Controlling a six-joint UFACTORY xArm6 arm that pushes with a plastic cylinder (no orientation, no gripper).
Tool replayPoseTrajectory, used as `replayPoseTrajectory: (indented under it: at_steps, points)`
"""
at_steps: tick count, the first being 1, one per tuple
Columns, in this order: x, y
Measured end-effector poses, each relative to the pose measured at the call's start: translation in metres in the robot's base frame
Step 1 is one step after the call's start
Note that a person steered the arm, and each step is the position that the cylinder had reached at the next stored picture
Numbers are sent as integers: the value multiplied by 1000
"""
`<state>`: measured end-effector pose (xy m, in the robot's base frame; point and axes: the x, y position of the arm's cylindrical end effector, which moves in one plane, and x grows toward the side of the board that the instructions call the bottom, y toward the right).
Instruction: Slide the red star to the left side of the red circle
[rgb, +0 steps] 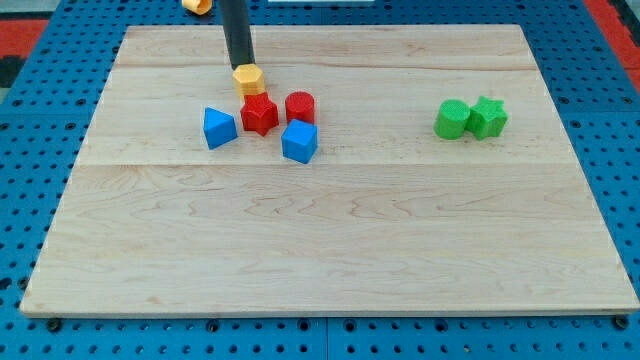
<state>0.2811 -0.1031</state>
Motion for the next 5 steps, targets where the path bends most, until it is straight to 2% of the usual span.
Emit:
replayPoseTrajectory:
  at_steps: [2,3,4,5]
  points:
    - [15,-8]
    - [30,-62]
    - [48,-84]
    - [62,-68]
